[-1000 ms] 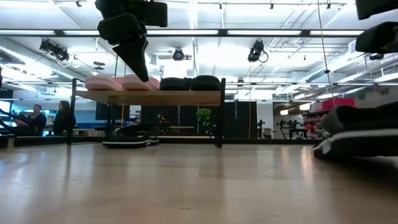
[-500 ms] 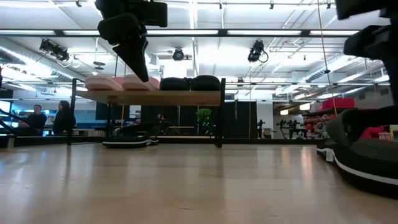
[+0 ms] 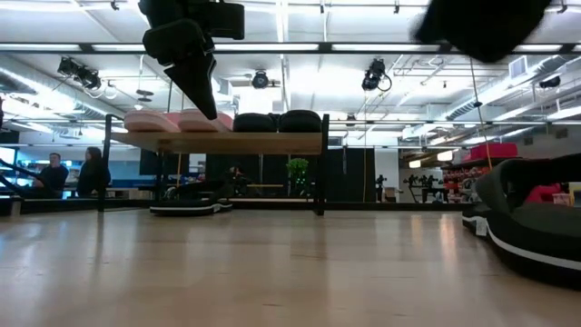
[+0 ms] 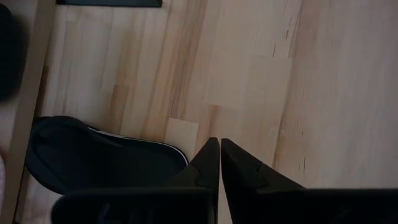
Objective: Pick and place slides into the shelf
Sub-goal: Put the black slipper under the shelf
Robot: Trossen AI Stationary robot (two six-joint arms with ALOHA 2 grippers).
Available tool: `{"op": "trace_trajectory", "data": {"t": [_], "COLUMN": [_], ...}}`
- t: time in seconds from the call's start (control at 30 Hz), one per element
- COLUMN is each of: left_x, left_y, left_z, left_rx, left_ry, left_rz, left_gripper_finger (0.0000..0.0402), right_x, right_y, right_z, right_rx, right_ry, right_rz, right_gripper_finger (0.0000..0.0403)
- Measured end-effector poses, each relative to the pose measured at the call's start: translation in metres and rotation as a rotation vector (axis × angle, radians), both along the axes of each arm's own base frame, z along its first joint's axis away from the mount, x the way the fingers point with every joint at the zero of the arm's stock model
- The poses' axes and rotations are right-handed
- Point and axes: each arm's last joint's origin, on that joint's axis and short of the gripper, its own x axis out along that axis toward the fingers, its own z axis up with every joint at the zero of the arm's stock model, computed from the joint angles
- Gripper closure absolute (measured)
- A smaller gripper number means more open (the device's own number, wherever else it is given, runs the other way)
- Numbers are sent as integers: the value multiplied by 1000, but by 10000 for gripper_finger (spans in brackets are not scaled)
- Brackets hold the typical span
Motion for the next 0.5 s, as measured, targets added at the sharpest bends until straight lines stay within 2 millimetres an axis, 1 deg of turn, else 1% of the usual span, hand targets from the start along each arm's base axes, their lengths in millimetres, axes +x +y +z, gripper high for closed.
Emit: {"op": "trace_trajectory", "data": {"t": [0.1,0.23,0.33,0.5], "left_x": [0,0,0,0], "left_y": [0,0,0,0], "left_z": [0,0,0,0], "left_rx": [0,0,0,0], "left_ry": [0,-1,-3,-4], "left_rz": [-2,-1,-1,-1], "left_gripper_finger": [390,395,390,378], "right_x": [3,5,2,-14], "right_y": [3,6,11,19], "right_z": [-22,-39,-47,-54], "right_rx": [15,83,119,142], "right_ry": [55,111,157,262], "right_rz": [-33,-82,-85,-122], "right_gripper_finger": [247,248,250,253]}}
